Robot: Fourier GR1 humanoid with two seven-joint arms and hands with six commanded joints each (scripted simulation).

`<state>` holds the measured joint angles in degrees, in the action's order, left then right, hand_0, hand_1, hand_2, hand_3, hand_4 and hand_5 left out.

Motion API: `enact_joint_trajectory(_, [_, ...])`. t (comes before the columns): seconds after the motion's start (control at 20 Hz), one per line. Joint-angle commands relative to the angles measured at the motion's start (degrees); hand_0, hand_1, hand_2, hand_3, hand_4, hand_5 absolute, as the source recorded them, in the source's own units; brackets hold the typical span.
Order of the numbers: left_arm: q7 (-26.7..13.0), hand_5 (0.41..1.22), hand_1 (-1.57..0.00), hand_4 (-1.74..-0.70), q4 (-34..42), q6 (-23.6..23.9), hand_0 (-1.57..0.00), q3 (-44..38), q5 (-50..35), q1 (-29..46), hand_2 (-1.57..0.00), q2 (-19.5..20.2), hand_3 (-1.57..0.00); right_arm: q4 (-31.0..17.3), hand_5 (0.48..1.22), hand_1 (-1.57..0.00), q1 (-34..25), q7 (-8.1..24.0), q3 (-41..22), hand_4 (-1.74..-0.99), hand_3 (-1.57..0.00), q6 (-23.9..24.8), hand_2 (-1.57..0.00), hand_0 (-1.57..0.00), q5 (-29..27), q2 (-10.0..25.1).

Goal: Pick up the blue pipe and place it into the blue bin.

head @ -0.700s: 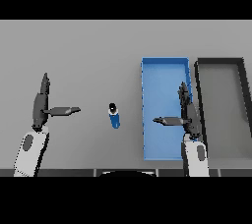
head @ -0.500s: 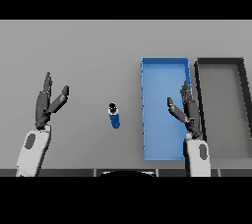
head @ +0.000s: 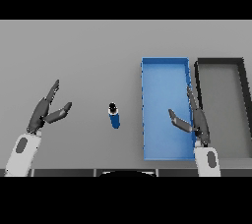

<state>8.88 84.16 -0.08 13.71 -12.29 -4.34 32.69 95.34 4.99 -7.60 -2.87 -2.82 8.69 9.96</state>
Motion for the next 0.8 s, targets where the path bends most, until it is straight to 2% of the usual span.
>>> enact_joint_trajectory(0.0, [0.36, 0.594, 0.00, -0.97, 0.29, -1.69, 0.00, 0.16, -0.80, 0.02, 0.00, 0.53, 0.00, -0.11, 0.621, 0.00, -0.46, 1.15, -0.14, -1.197, 0.00, 0.06, 0.00, 0.00, 0.20, -0.04])
enact_joint_trajectory(0.15, [0.13, 0.561, 0.00, -1.01, 3.53, -6.04, 0.00, 2.32, -0.84, 2.23, 0.00, 3.40, 0.00, 0.11, 0.617, 0.00, -0.42, 0.27, 0.27, -1.180, 0.00, -0.54, 0.00, 0.00, -0.45, 0.72])
enact_joint_trajectory(0.25, [-0.45, 0.535, 0.00, -1.05, 6.25, -8.31, 0.00, 4.76, -0.51, 3.43, 0.00, 3.73, 0.00, -0.52, 0.615, 0.00, -1.08, 0.88, 0.12, -1.176, 0.00, -0.48, 0.00, 0.00, -0.22, 0.57])
enact_joint_trajectory(0.4, [-5.01, 0.497, 0.00, -1.11, 8.90, -10.12, 0.00, 9.20, 0.54, 3.16, 0.00, 1.96, 0.00, 0.27, 0.617, 0.00, -1.27, 2.26, -0.37, -1.164, 0.00, -0.07, 0.00, 0.00, 0.51, 0.35])
enact_joint_trajectory(0.6, [-6.82, 0.455, 0.00, -1.14, 9.64, -10.26, 0.00, 13.58, 4.32, 2.77, 0.00, -0.61, 0.00, -0.30, 0.617, 0.00, -1.10, 1.77, -0.16, -1.195, 0.00, -0.30, 0.00, 0.00, -0.27, -0.19])
enact_joint_trajectory(0.75, [-7.56, 0.451, 0.00, -1.15, 6.88, -9.87, 0.00, 15.65, 5.82, 0.95, 0.00, -4.75, 0.00, 1.06, 0.625, 0.00, -0.19, 1.40, -0.36, -1.213, 0.00, -0.58, 0.00, 0.00, -0.39, -0.12])
